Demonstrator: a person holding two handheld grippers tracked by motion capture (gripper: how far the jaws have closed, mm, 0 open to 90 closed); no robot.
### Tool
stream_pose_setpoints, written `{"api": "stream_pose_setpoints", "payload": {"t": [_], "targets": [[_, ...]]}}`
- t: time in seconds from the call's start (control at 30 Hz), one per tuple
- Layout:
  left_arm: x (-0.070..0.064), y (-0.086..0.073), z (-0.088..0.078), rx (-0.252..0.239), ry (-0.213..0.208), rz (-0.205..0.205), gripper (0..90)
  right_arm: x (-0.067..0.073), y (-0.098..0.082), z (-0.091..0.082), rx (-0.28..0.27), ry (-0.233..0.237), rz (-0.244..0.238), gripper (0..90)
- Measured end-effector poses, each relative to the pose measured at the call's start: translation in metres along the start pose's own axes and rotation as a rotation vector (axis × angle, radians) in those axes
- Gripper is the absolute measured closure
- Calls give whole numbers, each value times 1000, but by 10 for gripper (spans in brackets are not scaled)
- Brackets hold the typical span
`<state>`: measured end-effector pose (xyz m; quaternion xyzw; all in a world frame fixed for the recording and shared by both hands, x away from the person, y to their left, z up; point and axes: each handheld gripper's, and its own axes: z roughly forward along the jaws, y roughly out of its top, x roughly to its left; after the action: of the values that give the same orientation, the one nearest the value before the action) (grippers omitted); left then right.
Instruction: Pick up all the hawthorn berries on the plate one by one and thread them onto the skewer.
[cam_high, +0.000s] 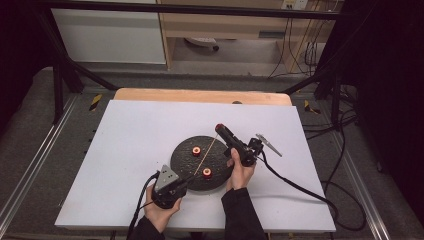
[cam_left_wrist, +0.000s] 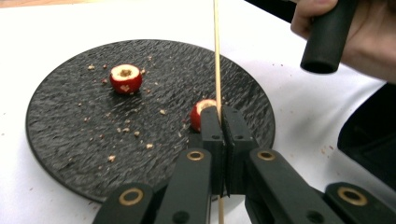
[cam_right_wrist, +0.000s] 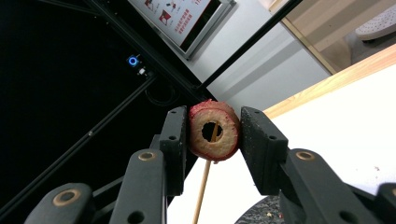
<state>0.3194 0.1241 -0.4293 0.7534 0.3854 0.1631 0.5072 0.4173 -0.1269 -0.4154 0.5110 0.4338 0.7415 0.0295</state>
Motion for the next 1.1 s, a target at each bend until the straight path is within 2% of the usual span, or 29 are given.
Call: {"api": "stream_pose_setpoints", "payload": {"t": [0.27,0.5,0.63,0.87,0.9,0.93,1.1], "targets": [[-1,12,9,-8,3,-24,882,0,-3,-1,17,4,-3,630],[1,27,18,-10,11,-15,882,1,-7,-2,38,9,-6,630],[2,34,23,-11,2,-9,882,3,-8,-5,53,13,-15,630],[4,41,27,-10,3,4,883,5,-12,-8,88,19,-33,630],[3,42,29,-12,-3,-5,883,5,-13,-8,92,19,-36,630],[3,43,29,-10,5,6,883,5,-14,-8,97,19,-36,630],[4,44,32,-7,-2,1,882,6,-18,-11,132,21,-51,630]]}}
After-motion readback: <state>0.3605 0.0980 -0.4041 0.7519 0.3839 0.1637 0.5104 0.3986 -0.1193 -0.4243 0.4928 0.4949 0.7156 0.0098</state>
